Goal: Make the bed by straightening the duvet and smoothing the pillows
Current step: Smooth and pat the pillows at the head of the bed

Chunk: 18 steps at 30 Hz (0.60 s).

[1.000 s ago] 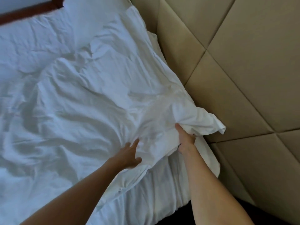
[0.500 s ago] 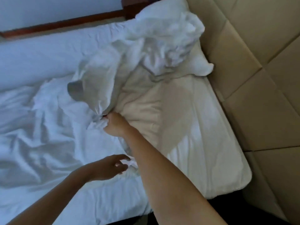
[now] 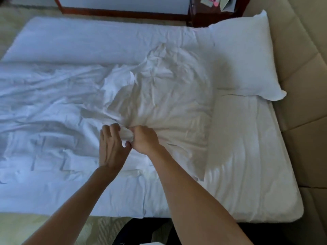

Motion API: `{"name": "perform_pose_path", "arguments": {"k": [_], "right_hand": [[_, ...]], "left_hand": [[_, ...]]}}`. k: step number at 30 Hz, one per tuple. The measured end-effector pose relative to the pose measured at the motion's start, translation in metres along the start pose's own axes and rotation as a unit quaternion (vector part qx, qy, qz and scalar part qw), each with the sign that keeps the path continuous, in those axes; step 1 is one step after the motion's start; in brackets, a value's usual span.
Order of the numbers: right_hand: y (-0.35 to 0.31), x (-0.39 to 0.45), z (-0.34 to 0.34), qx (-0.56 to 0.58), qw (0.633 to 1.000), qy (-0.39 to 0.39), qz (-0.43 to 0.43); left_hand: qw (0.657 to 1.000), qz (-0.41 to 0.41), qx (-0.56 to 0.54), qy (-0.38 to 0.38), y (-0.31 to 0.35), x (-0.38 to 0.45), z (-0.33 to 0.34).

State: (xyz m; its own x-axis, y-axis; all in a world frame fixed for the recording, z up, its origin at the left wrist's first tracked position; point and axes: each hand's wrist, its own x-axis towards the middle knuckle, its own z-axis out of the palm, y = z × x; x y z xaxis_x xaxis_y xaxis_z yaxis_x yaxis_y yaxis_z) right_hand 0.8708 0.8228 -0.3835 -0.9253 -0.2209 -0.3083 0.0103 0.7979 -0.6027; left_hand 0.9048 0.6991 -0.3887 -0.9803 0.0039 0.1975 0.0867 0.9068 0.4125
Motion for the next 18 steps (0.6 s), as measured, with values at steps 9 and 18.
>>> {"name": "perform_pose_path", "arguments": {"k": [9,18], "right_hand": [[0.022,-0.031,0.064,-0.03,0.978,-0.167,0.117],[0.102,-0.032,0.014,0.027,0.972,0.067,0.225]], "left_hand": [[0.896,0.061,0.259,-0.356,-0.073,-0.012,0.017],[0.985,-0.055,0.05,-0.158,-0.038,0.031,0.042]]}}
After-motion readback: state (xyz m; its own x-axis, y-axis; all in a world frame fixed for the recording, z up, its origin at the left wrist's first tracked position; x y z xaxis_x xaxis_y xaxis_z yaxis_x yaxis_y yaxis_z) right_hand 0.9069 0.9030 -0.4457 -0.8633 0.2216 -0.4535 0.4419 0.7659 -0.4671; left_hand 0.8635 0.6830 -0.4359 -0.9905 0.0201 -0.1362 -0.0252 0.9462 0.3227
